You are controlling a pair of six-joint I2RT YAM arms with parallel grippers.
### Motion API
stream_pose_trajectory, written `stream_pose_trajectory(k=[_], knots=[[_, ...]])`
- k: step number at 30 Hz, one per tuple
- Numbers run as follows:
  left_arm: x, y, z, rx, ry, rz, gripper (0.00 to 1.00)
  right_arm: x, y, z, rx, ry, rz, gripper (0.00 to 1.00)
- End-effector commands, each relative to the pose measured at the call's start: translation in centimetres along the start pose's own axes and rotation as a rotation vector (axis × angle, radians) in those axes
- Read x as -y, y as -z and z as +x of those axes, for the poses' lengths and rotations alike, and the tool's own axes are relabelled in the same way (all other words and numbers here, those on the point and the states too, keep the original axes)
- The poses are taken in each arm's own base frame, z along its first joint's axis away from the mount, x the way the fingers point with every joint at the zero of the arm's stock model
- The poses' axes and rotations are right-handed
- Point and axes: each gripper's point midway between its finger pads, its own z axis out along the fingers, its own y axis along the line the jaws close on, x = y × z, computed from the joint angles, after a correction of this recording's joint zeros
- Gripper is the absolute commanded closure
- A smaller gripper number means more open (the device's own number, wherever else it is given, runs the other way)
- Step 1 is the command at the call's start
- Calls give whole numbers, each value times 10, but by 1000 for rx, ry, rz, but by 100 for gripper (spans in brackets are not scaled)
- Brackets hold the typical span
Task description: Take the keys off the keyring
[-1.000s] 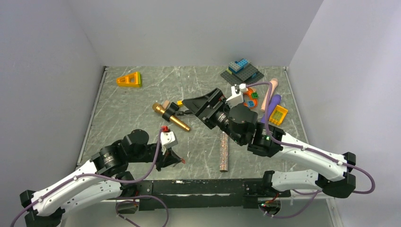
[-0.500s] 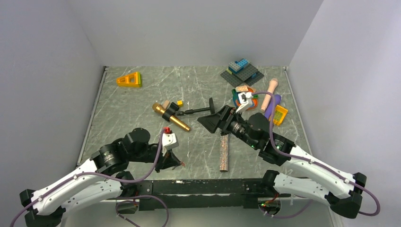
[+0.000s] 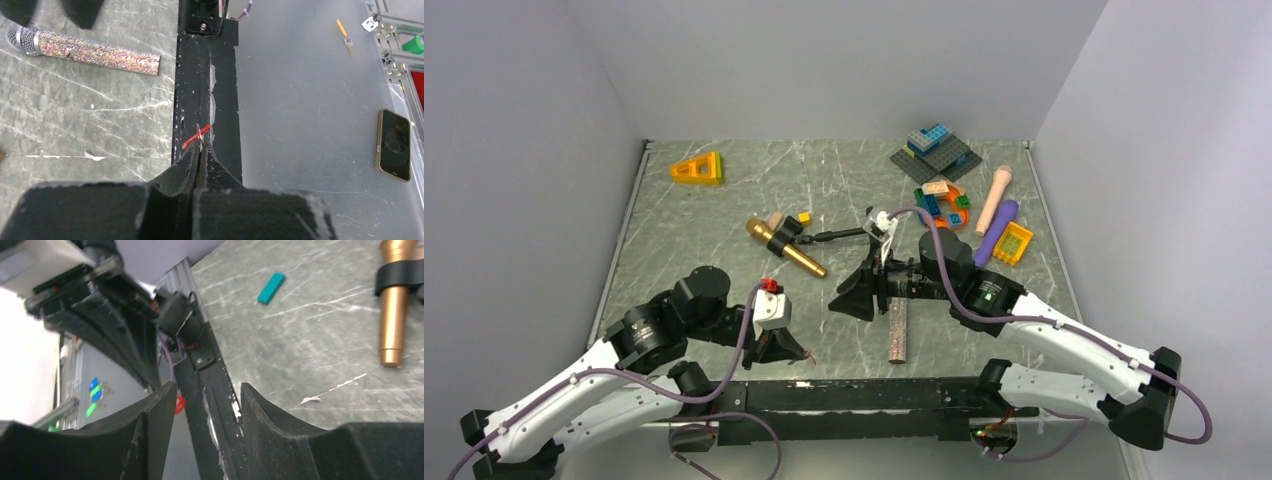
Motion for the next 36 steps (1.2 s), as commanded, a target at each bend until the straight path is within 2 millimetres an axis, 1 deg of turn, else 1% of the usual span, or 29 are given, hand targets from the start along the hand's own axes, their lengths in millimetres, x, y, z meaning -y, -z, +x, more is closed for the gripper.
stream_pose_trajectory(k=[1, 5, 8, 14, 18, 24, 28, 31, 35, 36], knots=[[-7, 0, -18, 42, -41, -8, 100, -35, 2, -4, -34, 96, -191, 47], [-21, 1, -24, 51, -13, -49, 100, -40, -3, 6, -73, 110, -239, 48], [-27, 1, -27, 53, -1, -63, 100, -44, -5, 9, -84, 119, -266, 48], [-34, 2, -31, 63, 14, -63, 100, -46, -10, 14, -106, 138, -299, 48], [-33, 1, -32, 70, 22, -42, 100, -45, -16, 16, -112, 141, -294, 50], [-34, 0, -29, 77, 37, -37, 100, -52, -21, 16, -112, 154, -319, 54], [-40, -1, -27, 84, 68, -66, 100, -55, -24, 13, -110, 163, -327, 55], [-33, 0, -32, 119, 96, -42, 100, -57, -24, 12, -107, 169, -328, 56], [-36, 2, -32, 138, 101, -70, 100, -58, -23, 9, -98, 174, -326, 58], [-33, 1, -32, 141, 96, -53, 100, -58, -23, 9, -99, 173, -325, 59]])
